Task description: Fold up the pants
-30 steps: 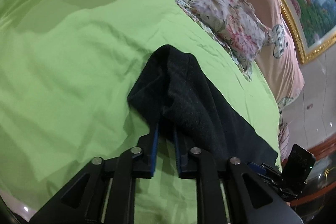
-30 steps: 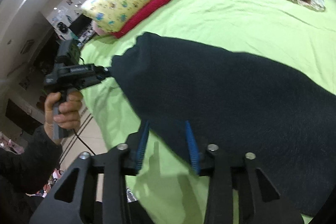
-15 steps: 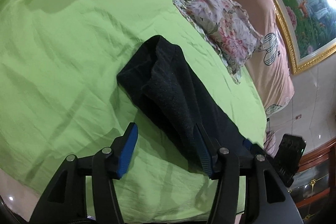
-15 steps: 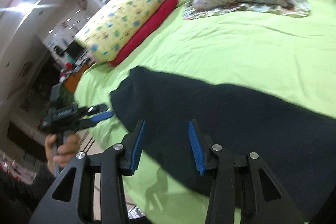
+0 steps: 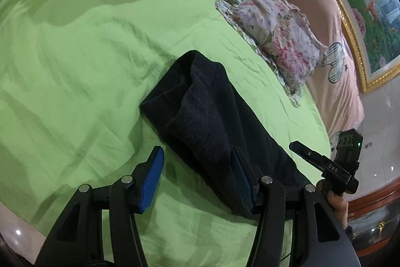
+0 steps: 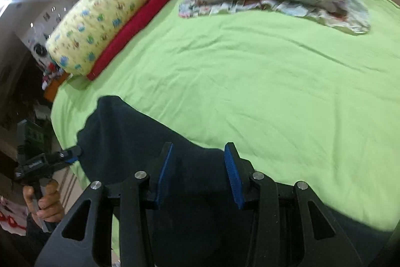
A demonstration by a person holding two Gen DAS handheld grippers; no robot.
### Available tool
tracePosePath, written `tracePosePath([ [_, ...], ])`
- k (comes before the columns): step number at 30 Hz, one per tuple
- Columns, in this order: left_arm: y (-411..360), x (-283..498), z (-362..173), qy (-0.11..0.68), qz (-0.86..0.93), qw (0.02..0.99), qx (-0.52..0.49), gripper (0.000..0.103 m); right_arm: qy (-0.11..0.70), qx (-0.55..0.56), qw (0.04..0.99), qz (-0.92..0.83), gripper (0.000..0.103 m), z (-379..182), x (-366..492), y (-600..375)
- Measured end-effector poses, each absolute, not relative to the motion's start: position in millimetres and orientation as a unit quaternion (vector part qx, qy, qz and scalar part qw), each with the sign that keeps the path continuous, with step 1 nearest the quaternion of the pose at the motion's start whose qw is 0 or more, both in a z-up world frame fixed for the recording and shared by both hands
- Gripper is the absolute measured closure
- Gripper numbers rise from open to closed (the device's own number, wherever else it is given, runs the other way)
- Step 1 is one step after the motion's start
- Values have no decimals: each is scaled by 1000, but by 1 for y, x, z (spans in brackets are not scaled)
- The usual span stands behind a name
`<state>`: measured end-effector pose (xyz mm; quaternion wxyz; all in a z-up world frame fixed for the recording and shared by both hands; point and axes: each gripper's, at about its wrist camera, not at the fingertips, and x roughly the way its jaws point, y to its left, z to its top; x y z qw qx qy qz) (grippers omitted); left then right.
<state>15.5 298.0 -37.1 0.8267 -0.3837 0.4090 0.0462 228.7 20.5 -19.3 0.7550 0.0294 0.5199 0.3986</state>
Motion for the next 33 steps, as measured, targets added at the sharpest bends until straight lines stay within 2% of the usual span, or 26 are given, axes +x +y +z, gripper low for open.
tracePosePath([
  [6,297,20,-47,418,89,828,-362,47,555,-3,728,403,60,-40,236,35],
  [14,304,35,-58,419,86,824,-370,43,560,-39,708,430,60,-46,234,42],
  [18,312,47,-67,410,83,820,-390,43,555,-34,711,430,74,-45,236,39],
  [19,313,49,-68,407,82,820,-394,43,551,-33,714,431,93,-44,236,38],
  [20,314,51,-67,406,83,820,-394,43,544,-30,720,430,98,-42,237,36],
  [29,316,52,-67,400,72,822,-399,39,496,-26,759,420,98,-9,238,36],
  [32,317,54,-66,394,71,826,-396,44,494,-31,764,414,98,-10,238,37],
  [33,315,56,-63,395,72,830,-387,53,494,-26,766,411,98,-11,239,36],
])
